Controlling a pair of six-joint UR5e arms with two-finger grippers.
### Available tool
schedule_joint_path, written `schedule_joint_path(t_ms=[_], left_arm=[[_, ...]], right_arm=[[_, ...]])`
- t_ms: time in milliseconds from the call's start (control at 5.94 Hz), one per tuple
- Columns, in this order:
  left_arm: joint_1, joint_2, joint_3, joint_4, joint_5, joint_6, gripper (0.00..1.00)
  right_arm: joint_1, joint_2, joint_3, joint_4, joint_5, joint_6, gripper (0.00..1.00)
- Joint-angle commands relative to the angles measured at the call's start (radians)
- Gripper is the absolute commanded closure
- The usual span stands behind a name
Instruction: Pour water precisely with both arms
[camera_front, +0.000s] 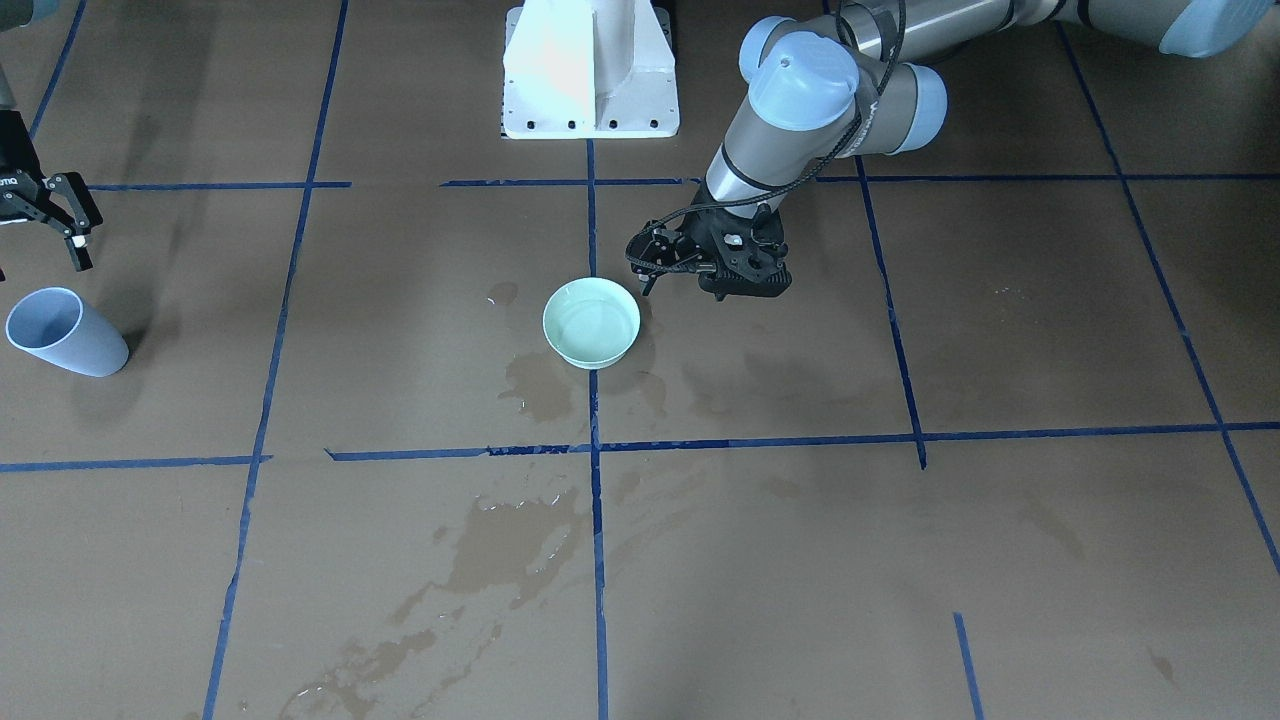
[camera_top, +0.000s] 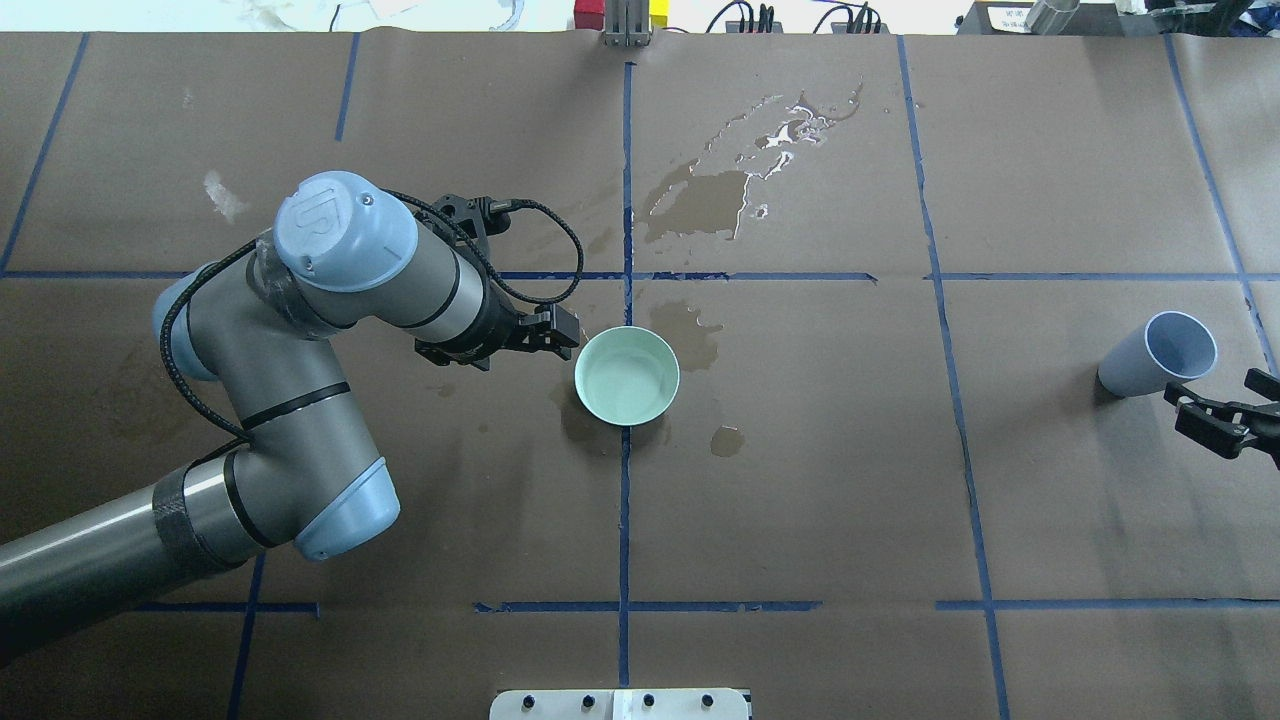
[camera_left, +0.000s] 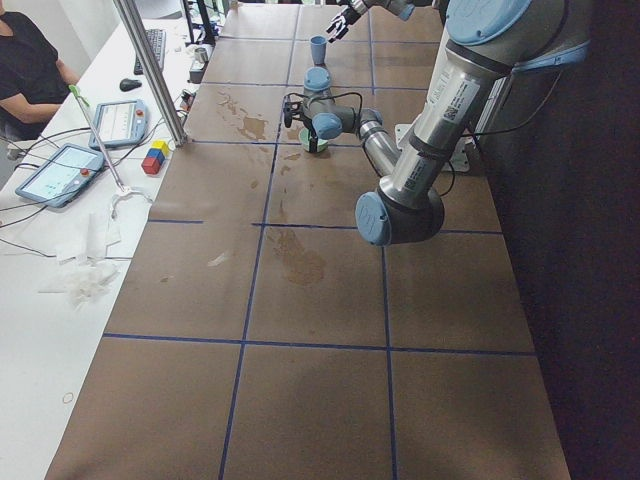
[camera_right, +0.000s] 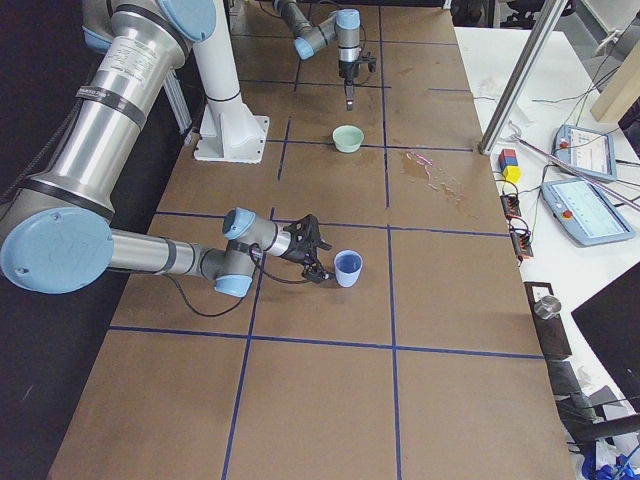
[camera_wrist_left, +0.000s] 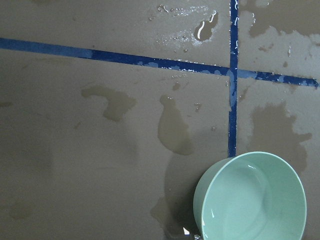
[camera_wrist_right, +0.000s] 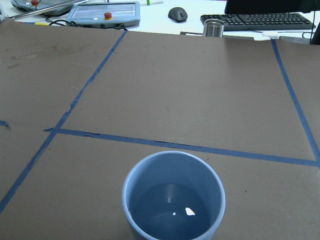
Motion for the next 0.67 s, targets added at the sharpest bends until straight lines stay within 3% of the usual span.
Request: schedule_joint_path(t_ms=[0,505], left_arm=[[0.0,0.002,0.0,0.0,0.001,0.0,0.0],[-0.001,0.003,-0.01,0.0,0.002,-0.002,0.0]], right_arm=[[-0.092,0.0,-0.012,0.003,-0.155,0.003,0.01],[-0.171,0.001,-0.037,0.003,-0.293,0.043,0.01]])
